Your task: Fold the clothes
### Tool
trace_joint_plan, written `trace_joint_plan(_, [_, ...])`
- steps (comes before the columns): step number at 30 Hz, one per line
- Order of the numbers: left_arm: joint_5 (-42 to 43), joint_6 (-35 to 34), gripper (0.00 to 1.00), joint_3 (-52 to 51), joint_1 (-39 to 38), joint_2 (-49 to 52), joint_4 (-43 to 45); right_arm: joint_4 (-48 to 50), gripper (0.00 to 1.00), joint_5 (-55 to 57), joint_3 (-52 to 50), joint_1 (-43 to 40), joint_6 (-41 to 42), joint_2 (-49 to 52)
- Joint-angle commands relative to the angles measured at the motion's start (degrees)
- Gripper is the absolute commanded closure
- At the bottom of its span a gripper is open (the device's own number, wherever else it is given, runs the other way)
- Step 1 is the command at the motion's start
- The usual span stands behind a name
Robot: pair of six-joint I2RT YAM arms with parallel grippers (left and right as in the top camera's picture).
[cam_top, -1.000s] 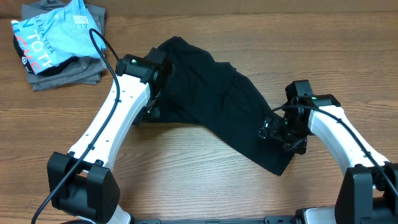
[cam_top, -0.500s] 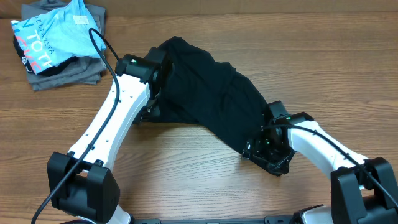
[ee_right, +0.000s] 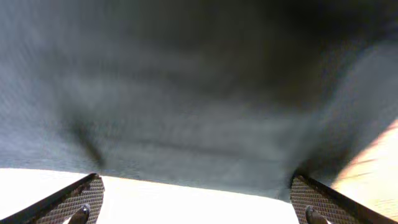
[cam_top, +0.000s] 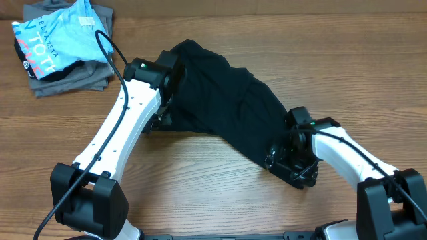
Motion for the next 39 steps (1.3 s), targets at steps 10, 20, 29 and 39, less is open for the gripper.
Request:
trace_joint_plan(10, [-1.6, -1.6, 0.96, -1.7, 0.7, -1.3, 3.1, 2.3, 0.00, 5.4, 2.8, -10.1, -2.8, -0.2])
trace_joint_plan(20, [-1.6, -1.3, 0.96, -1.7, 0.7, -1.3, 3.0, 5.5, 0.05, 5.4, 0.3, -10.1, -2.7, -0.2])
trace_joint_plan(29, [-1.6, -1.4, 0.96, -1.7, 0.7, -1.3, 3.0, 5.7, 0.47, 5.4, 0.2, -10.1, -2.7, -0.2])
trace_joint_plan(39, [-1.6, -1.3, 0.96, -1.7, 0.7, -1.3, 3.0, 4.2, 0.14, 8.4, 0.2, -10.4, -2.7, -0.2])
